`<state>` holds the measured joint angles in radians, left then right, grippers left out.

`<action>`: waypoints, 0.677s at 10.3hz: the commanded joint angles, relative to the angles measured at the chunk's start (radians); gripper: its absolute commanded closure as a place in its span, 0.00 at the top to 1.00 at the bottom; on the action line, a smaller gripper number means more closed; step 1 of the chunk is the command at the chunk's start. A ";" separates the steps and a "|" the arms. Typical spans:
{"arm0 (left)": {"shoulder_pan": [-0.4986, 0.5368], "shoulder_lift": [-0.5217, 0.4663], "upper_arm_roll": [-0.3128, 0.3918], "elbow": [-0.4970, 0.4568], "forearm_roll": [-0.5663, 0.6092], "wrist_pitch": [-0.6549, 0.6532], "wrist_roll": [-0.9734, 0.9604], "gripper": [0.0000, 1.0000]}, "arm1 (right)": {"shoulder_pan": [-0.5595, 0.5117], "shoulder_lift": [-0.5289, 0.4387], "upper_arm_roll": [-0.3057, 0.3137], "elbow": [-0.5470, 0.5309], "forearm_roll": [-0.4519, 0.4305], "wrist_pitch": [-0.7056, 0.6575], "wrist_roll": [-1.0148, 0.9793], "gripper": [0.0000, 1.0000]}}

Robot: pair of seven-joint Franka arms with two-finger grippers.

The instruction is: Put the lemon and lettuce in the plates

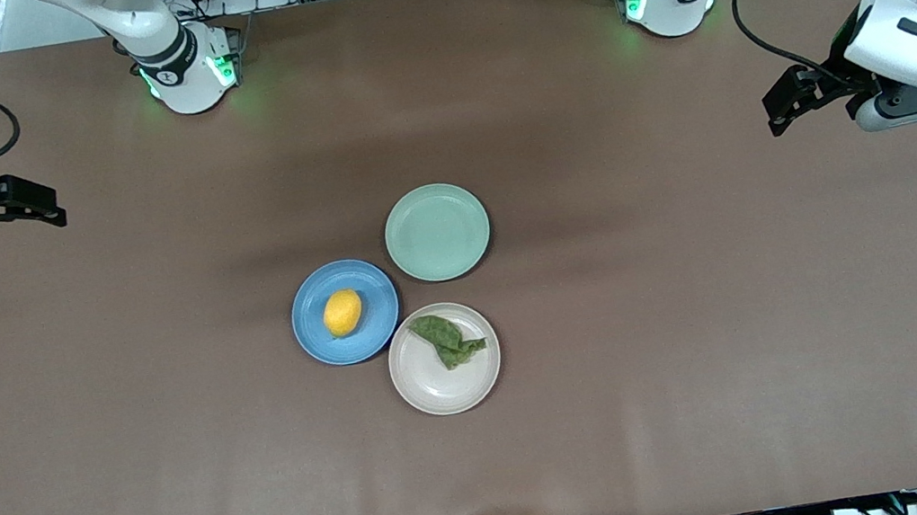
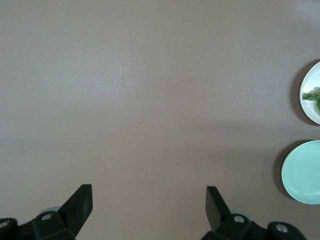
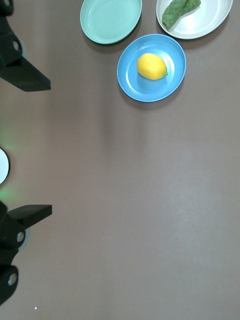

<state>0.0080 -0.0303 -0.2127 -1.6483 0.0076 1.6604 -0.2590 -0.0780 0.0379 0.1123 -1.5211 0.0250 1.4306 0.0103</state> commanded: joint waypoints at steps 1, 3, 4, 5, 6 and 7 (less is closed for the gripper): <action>-0.010 -0.007 -0.004 0.004 0.066 0.004 -0.010 1.00 | 0.020 -0.018 -0.014 -0.022 0.009 0.013 0.008 1.00; -0.013 -0.007 -0.008 0.005 0.068 0.004 -0.013 1.00 | 0.018 -0.016 -0.014 -0.022 0.010 0.014 0.008 1.00; -0.016 -0.007 -0.010 0.007 0.068 0.004 -0.019 1.00 | 0.018 -0.016 -0.014 -0.022 0.010 0.014 0.008 1.00; -0.014 -0.007 -0.011 0.013 0.069 0.001 -0.011 1.00 | 0.018 -0.016 -0.014 -0.022 0.010 0.014 0.008 1.00; -0.013 -0.008 -0.019 0.013 0.071 -0.004 0.010 1.00 | 0.018 -0.016 -0.014 -0.022 0.010 0.014 0.007 1.00; -0.005 -0.008 -0.019 0.013 0.069 -0.005 0.112 1.00 | 0.018 -0.016 -0.014 -0.022 0.010 0.013 0.007 1.00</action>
<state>-0.0027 -0.0306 -0.2254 -1.6429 0.0552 1.6624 -0.2289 -0.0694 0.0379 0.1088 -1.5263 0.0251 1.4364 0.0103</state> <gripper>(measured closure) 0.000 0.000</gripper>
